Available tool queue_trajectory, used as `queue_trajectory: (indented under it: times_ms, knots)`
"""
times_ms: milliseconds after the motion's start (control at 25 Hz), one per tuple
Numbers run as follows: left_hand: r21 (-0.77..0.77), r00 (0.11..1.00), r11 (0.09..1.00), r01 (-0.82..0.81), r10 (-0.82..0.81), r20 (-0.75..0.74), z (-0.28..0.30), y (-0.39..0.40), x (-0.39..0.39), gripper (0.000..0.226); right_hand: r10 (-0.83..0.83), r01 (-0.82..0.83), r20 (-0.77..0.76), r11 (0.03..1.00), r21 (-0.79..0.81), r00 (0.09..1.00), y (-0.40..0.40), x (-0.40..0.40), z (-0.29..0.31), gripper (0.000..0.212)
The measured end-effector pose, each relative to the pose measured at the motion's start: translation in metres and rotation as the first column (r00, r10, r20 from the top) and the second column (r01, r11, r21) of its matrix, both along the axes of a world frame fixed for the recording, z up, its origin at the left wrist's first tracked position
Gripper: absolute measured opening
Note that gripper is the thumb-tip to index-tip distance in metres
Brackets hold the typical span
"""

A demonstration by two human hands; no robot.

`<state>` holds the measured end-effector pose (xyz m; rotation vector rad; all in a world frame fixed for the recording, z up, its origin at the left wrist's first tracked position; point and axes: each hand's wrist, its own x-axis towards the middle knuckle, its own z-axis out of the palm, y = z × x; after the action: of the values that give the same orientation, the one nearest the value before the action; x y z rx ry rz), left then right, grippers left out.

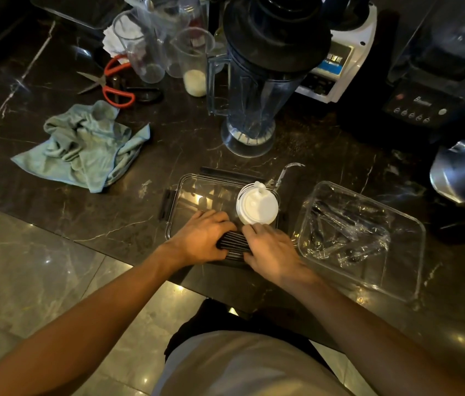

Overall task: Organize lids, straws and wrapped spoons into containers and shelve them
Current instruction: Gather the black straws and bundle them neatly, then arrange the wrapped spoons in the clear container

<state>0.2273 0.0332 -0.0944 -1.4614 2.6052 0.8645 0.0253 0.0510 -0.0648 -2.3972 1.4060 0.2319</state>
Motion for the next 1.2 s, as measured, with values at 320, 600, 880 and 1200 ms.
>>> queue_trajectory:
  times_ms: [320,600,880,1200]
  knots:
    - [0.05,1.0,0.999,-0.023,0.023,-0.007,-0.002,-0.01,0.009,0.064,-0.018,0.019,0.004,0.991,-0.135,1.0,0.016,-0.018,-0.007,0.046]
    - [-0.006,0.999,1.0,-0.014,0.014,0.035,0.001,-0.009,0.015,0.065,-0.032,0.032,0.006,0.944,-0.329,0.999,0.026,-0.024,-0.021,0.042]
    - [-0.021,0.996,1.0,-0.001,0.003,0.092,0.004,-0.011,0.013,0.075,-0.094,0.062,-0.071,0.929,-0.365,0.993,0.024,-0.018,-0.029,0.036]
    - [-0.001,0.994,1.0,-0.008,0.008,0.109,0.013,-0.011,0.009,0.078,-0.043,0.019,-0.057,0.93,-0.368,0.997,0.024,-0.024,-0.024,0.038]
